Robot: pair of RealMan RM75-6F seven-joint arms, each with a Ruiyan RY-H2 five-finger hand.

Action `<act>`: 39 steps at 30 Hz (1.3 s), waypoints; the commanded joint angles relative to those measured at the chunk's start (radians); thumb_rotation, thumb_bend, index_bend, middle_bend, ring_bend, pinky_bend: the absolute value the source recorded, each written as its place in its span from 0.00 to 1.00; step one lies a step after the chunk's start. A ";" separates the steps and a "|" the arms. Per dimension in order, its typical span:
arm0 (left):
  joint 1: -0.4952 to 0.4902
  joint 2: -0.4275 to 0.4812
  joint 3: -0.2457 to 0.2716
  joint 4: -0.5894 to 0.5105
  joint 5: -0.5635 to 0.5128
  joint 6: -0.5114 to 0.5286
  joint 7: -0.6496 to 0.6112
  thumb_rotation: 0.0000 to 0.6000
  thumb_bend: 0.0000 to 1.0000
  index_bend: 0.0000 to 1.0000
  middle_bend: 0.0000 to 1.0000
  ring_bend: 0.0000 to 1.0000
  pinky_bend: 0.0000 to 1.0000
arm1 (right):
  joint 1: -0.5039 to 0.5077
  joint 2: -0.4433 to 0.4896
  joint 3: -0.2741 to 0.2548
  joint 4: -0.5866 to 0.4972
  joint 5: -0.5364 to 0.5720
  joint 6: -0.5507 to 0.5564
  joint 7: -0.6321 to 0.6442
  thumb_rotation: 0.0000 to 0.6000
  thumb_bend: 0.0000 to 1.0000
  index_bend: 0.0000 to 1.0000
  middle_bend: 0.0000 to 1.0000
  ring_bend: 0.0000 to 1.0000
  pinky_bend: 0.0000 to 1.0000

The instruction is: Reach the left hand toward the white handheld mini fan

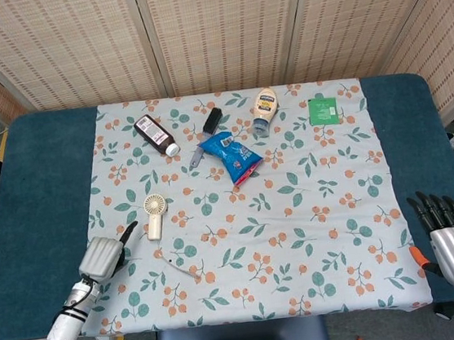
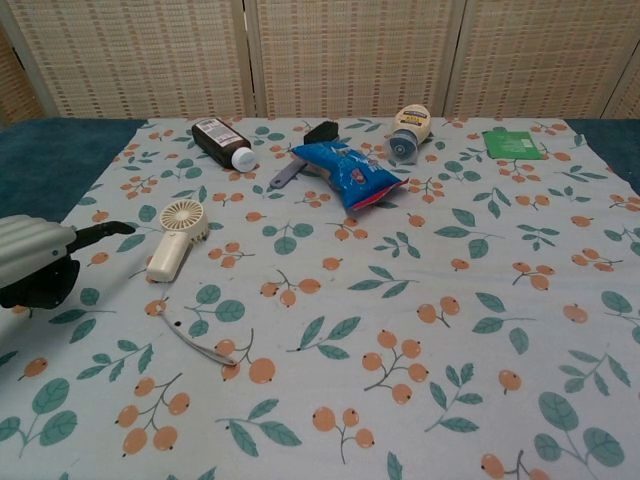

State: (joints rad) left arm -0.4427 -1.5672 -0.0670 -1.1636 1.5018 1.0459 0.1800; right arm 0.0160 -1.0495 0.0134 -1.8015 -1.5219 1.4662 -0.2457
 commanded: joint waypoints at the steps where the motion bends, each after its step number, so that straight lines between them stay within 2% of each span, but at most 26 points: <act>1: -0.018 -0.022 -0.003 0.029 -0.007 -0.010 -0.001 1.00 1.00 0.00 0.93 0.79 0.92 | 0.001 0.000 0.003 0.002 0.008 -0.002 -0.001 1.00 0.21 0.00 0.00 0.00 0.00; 20: -0.085 -0.086 0.001 0.076 -0.018 -0.023 0.002 1.00 1.00 0.00 0.93 0.79 0.92 | 0.008 0.003 0.008 0.004 0.032 -0.009 0.000 1.00 0.21 0.00 0.00 0.00 0.00; 39: -0.091 -0.088 0.024 0.076 -0.036 -0.014 0.036 1.00 1.00 0.00 0.94 0.80 0.92 | 0.007 0.012 0.007 -0.004 0.029 0.000 0.009 1.00 0.21 0.00 0.00 0.00 0.00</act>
State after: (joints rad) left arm -0.5342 -1.6550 -0.0427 -1.0871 1.4655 1.0324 0.2156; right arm 0.0227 -1.0380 0.0203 -1.8054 -1.4925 1.4667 -0.2369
